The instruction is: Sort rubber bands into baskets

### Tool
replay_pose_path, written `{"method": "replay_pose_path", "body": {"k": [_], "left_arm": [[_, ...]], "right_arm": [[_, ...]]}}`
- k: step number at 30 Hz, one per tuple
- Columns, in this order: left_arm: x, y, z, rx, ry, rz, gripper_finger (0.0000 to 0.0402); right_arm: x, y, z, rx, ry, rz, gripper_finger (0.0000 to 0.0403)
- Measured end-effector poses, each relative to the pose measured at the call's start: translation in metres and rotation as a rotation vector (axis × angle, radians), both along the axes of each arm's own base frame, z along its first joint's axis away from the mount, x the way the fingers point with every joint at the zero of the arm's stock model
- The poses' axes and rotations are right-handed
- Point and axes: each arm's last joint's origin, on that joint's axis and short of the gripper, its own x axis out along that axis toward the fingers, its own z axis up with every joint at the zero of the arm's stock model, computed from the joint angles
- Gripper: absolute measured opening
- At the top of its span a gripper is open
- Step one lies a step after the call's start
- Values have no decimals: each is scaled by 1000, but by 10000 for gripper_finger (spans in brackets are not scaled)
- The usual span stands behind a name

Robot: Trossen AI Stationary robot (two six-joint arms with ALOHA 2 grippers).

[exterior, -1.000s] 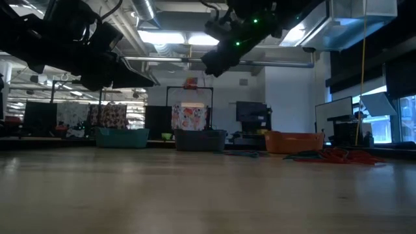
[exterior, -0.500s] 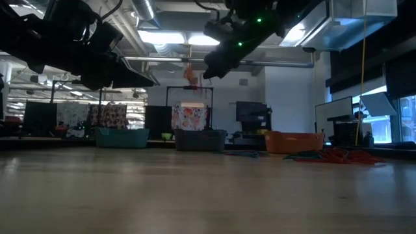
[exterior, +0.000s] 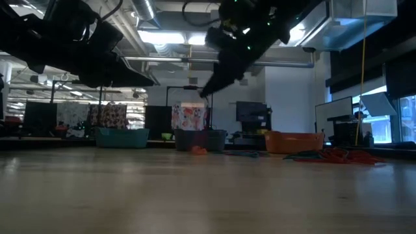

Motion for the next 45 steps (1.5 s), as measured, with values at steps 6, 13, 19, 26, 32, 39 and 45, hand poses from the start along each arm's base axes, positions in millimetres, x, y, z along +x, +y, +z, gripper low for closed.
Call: {"method": "replay_pose_path", "body": {"k": [6, 13, 19, 26, 32, 39, 45], "left_arm": [[0, -1, 0, -33, -6, -38, 5], [0, -2, -1, -64, -5, -40, 18], [0, -2, -1, -83, -11, -36, 78], [0, -2, -1, -83, -15, -36, 112], [0, -1, -1, -75, -14, -38, 113], [0, -1, 0, -71, -19, -39, 113], [0, -1, 0, -71, -19, -38, 113]], "right_arm": [[1, 4, -23, 143, 103, -82, 34], [-12, 9, -41, 235, 304, -172, 152], [-16, 11, -44, 259, 352, -205, 220], [-6, 18, -44, 245, 216, -11, 233], [-7, 22, -71, 197, 264, 3, 234], [0, 16, -97, 132, 290, 2, 212], [0, 6, -98, 138, 288, -24, 104]]}}
